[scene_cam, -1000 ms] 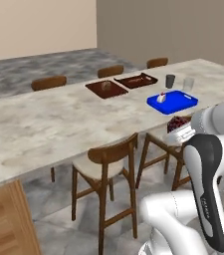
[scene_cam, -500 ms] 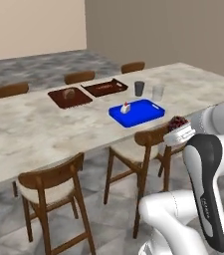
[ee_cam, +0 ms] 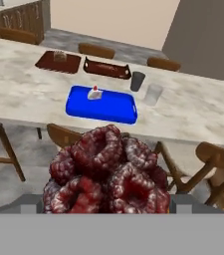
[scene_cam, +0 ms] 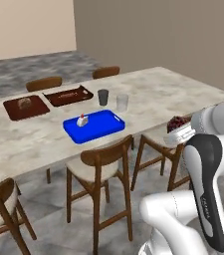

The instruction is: Take the cakes from the fridge and place them on the empty tray on the dining counter.

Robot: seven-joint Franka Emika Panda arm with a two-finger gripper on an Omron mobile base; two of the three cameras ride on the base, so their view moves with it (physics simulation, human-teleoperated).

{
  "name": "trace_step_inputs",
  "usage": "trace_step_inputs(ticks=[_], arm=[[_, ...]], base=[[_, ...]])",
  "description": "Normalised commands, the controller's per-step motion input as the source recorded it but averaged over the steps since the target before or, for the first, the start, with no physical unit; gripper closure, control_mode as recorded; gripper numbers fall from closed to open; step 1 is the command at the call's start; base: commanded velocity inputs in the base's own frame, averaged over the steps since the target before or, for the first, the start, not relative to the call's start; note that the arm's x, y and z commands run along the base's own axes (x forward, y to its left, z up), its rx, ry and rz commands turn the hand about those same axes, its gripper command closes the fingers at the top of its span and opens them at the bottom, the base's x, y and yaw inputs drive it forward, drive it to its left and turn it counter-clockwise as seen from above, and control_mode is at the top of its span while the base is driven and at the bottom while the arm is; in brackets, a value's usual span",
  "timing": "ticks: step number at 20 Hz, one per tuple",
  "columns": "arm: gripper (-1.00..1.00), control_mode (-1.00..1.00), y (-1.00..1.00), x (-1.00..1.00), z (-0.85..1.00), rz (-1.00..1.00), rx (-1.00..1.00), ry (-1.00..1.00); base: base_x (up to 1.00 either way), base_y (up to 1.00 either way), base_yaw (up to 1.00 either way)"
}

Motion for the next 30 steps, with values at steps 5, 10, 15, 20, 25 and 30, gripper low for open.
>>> trace_step_inputs(ticks=[5, 10, 15, 20, 25, 30], arm=[[1.00, 1.00, 0.00, 0.00, 0.00, 0.00, 0.00, 0.00], [1.00, 1.00, 0.00, 0.00, 0.00, 0.00, 0.00, 0.00], [1.00, 1.00, 0.00, 0.00, 0.00, 0.00, 0.00, 0.00], [1.00, 1.00, 0.00, 0.00, 0.00, 0.00, 0.00, 0.00], [1.00, 1.00, 0.00, 0.00, 0.00, 0.00, 0.00, 0.00], [1.00, 1.00, 0.00, 0.00, 0.00, 0.00, 0.00, 0.00]], base=[[0.51, -0.50, 0.06], [0.58, -0.16, 0.30], [0.63, 0.00, 0.40], [0.87, 0.00, 0.32], [1.00, -0.06, 0.29], [1.00, -0.17, 0.31]])
